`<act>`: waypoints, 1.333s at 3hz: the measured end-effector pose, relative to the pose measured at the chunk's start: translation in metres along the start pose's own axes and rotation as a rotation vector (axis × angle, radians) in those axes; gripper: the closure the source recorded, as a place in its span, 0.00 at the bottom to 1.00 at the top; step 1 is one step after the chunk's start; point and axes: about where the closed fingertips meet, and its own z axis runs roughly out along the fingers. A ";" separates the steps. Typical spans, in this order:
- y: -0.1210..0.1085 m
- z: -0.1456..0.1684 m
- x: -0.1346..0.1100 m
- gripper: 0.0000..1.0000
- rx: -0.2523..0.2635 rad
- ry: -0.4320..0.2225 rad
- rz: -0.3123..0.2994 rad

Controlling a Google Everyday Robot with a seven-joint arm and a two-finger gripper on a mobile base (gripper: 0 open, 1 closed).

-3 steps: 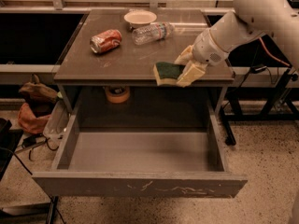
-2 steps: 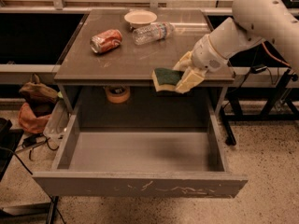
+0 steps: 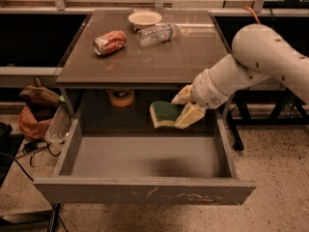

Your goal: Place sponge into top drawer

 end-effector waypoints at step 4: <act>0.014 0.125 0.034 1.00 0.000 -0.021 -0.034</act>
Offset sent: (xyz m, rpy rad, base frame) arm -0.0062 0.0063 -0.0309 -0.0207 0.0111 0.0466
